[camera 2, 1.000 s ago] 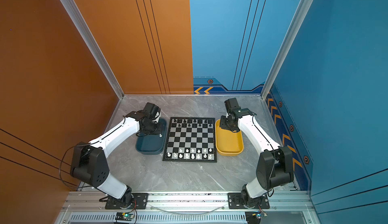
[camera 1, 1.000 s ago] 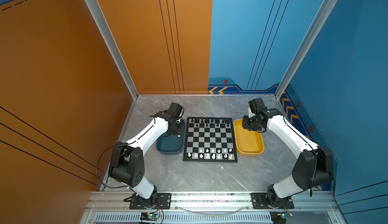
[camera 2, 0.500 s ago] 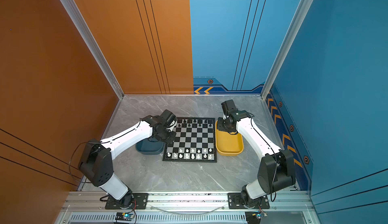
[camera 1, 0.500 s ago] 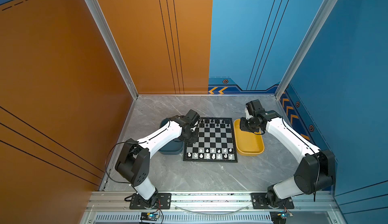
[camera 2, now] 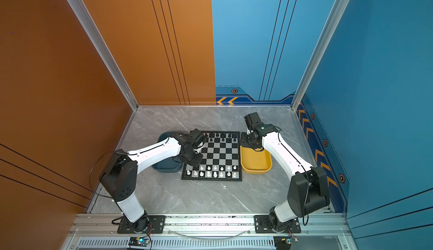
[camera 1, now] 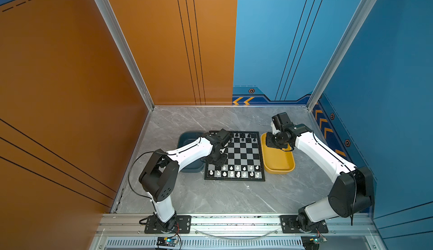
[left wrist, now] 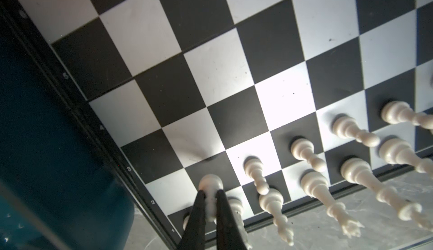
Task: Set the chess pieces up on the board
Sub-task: 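Carry the white pawn to the end of the white second row and lower it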
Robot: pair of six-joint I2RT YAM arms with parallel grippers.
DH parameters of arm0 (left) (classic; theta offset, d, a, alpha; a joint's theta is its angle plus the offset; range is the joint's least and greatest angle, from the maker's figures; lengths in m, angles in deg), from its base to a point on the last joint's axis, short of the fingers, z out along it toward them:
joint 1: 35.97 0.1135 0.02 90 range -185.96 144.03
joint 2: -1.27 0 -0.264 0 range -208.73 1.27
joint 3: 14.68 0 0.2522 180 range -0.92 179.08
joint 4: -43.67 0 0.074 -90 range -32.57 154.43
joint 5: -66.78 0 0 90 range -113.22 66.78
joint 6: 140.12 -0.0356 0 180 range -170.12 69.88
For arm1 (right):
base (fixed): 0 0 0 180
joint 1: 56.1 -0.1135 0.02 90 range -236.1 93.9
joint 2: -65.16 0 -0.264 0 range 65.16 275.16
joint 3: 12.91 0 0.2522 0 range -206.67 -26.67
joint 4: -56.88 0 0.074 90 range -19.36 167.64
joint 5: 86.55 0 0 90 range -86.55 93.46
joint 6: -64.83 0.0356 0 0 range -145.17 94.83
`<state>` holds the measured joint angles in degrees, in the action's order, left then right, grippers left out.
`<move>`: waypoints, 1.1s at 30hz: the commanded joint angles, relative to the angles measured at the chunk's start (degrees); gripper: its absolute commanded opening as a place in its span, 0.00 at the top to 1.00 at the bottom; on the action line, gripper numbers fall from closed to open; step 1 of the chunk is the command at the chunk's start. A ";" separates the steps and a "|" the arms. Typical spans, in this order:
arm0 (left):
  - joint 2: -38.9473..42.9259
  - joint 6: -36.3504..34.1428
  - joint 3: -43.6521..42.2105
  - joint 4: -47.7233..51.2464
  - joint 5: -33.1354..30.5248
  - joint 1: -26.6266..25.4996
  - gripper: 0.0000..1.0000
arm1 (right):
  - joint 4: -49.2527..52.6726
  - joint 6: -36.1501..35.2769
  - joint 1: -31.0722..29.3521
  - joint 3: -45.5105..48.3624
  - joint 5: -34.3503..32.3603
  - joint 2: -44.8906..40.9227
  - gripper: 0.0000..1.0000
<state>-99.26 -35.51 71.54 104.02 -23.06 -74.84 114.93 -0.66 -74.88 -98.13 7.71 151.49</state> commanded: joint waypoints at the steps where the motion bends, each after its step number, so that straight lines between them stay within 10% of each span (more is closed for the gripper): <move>1: -1.20 0.51 -0.21 1.89 -0.35 -0.97 0.96 | -0.41 1.33 -0.46 0.88 -1.87 -1.07 0.71; 33: -3.53 1.47 -1.27 2.24 -0.96 -1.91 0.85 | -0.79 1.68 -1.17 1.24 -2.06 -0.54 0.71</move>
<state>-101.66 -34.66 70.74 104.76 -23.23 -76.17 114.87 0.39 -75.67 -97.41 7.14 151.49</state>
